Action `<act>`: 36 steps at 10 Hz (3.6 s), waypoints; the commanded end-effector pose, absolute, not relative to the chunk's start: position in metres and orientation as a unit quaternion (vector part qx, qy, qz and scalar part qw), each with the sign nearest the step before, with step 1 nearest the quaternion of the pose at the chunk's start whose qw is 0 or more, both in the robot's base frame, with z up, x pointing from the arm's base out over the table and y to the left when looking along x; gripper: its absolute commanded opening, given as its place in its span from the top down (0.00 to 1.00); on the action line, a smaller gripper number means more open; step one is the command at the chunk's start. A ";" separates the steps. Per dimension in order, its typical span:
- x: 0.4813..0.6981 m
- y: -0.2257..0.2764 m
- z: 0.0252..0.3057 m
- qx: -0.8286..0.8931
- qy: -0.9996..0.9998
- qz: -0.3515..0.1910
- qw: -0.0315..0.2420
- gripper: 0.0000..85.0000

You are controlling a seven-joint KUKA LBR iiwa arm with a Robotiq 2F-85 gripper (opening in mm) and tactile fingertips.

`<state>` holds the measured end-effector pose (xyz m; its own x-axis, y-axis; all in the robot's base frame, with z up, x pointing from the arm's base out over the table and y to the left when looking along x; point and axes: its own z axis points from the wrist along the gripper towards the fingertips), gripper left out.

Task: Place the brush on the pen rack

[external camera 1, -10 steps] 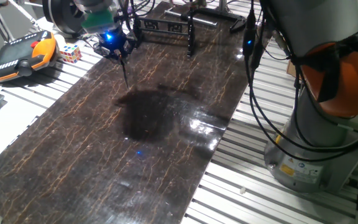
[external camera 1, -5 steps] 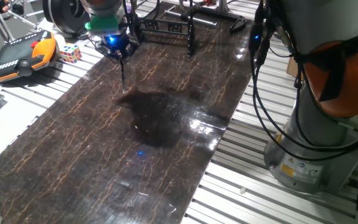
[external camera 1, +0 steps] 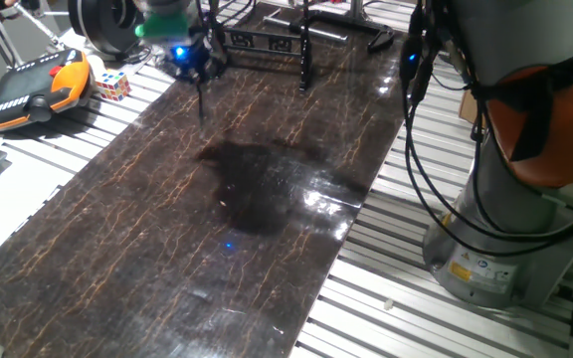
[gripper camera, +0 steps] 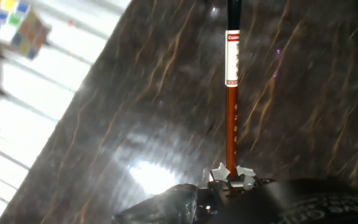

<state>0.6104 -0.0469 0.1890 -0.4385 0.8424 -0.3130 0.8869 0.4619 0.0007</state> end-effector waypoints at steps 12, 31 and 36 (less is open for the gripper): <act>0.578 -0.121 0.237 0.525 0.833 -0.089 0.153 0.99; 0.572 -0.164 0.261 0.621 0.749 -0.078 0.217 0.99; 0.565 -0.183 0.258 0.608 0.761 -0.067 0.214 0.99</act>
